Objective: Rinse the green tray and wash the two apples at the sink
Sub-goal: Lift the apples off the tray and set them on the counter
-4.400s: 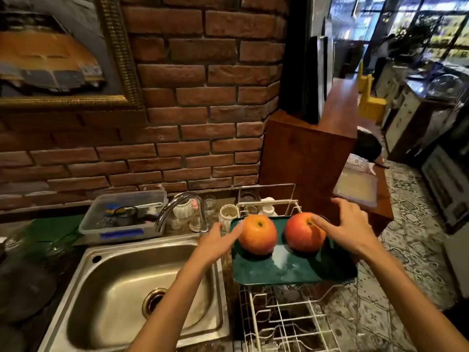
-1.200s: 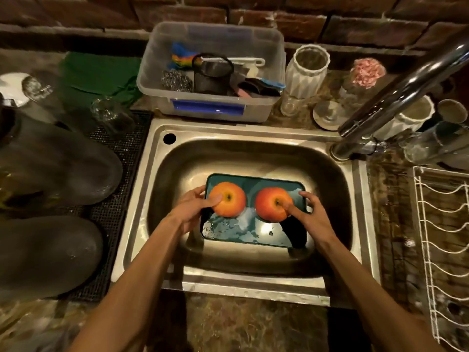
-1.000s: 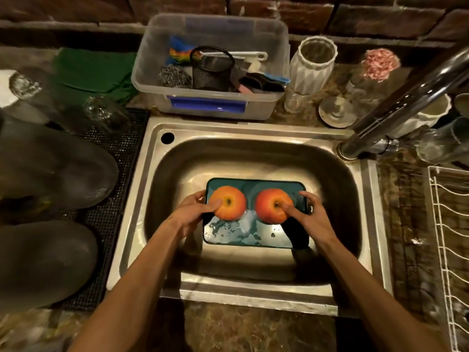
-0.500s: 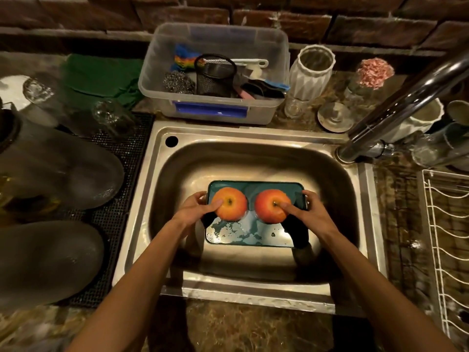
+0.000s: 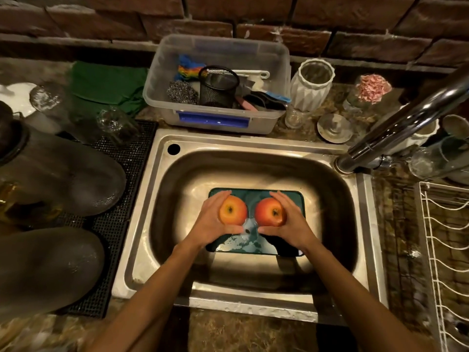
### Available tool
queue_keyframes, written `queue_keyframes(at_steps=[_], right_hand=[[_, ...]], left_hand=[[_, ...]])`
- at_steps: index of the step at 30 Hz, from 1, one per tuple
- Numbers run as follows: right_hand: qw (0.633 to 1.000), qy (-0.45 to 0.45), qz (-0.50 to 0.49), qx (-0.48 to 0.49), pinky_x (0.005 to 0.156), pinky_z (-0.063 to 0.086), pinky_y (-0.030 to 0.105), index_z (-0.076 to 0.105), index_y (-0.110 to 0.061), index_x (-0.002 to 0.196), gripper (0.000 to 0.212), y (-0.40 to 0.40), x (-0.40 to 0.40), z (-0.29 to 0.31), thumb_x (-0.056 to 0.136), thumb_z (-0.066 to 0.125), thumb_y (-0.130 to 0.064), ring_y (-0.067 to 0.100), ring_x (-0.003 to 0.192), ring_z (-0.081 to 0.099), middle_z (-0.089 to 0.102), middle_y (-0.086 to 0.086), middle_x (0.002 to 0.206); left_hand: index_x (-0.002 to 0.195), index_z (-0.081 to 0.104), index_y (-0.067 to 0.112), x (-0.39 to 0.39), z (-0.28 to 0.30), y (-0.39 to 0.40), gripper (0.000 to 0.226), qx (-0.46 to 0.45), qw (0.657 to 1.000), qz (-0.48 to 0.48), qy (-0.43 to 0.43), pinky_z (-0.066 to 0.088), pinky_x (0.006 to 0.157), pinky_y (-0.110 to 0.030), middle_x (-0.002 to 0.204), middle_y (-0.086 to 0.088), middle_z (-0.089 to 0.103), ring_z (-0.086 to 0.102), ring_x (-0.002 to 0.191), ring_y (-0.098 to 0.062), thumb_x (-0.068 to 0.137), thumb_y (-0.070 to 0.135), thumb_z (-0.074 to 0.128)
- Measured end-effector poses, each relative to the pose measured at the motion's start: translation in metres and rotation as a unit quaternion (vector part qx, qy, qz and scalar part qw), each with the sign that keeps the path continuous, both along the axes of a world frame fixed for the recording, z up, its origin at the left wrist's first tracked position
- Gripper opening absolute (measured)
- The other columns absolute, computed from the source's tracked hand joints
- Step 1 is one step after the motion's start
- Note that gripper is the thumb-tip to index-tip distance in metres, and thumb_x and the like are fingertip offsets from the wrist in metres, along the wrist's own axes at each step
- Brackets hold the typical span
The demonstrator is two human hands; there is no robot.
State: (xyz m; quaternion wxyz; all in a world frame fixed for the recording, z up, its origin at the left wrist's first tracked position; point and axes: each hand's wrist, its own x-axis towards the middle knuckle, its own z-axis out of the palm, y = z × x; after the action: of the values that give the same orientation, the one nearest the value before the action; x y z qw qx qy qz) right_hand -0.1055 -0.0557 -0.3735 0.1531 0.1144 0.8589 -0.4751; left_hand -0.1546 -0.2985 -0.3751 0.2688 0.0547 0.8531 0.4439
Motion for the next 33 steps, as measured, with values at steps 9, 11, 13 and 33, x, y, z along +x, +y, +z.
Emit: queue_keyframes(at_steps=[9, 11, 13, 33], right_hand=[[0.998, 0.044, 0.002, 0.055, 0.110, 0.039, 0.038, 0.049, -0.024, 0.142, 0.099, -0.003, 0.006, -0.005, 0.055, 0.096, -0.028, 0.022, 0.129, 0.046, 0.048, 0.001, 0.142], [0.996, 0.049, 0.010, 0.068, 0.110, 0.040, 0.040, 0.051, -0.023, 0.139, 0.097, -0.005, 0.004, -0.001, 0.054, 0.096, -0.030, 0.022, 0.128, 0.048, 0.051, 0.001, 0.140], [0.995, 0.058, 0.024, 0.079, 0.108, 0.041, 0.042, 0.053, -0.021, 0.137, 0.094, -0.006, 0.002, 0.001, 0.053, 0.096, -0.029, 0.024, 0.126, 0.050, 0.053, 0.002, 0.139], [0.995, 0.081, -0.025, 0.055, 0.103, 0.046, 0.037, 0.041, -0.026, 0.143, 0.103, -0.012, 0.024, 0.125, 0.055, 0.094, -0.041, 0.021, 0.123, 0.051, 0.053, 0.000, 0.136]], left_hand=[[0.142, 0.049, 0.025, 0.000, -0.004, -0.002, 0.099, -0.025, 0.998, 0.002, 0.062, 0.035, 0.106, -0.021, 0.143, 0.002, 0.051, 0.048, 0.128, -0.011, 0.055, 0.028, 0.096], [0.140, 0.052, 0.023, 0.000, -0.001, -0.002, 0.098, -0.034, 0.997, 0.005, 0.070, 0.035, 0.105, -0.019, 0.142, 0.003, 0.054, 0.050, 0.128, -0.013, 0.054, 0.030, 0.096], [0.139, 0.053, 0.023, 0.001, 0.002, -0.003, 0.097, -0.041, 0.996, 0.004, 0.076, 0.033, 0.104, -0.018, 0.141, 0.003, 0.055, 0.049, 0.126, -0.009, 0.053, 0.032, 0.096], [0.138, 0.053, 0.031, 0.028, 0.125, -0.029, 0.093, -0.017, 0.990, 0.036, 0.134, 0.045, 0.105, -0.031, 0.132, 0.010, 0.056, 0.053, 0.119, -0.009, 0.055, 0.035, 0.095]])
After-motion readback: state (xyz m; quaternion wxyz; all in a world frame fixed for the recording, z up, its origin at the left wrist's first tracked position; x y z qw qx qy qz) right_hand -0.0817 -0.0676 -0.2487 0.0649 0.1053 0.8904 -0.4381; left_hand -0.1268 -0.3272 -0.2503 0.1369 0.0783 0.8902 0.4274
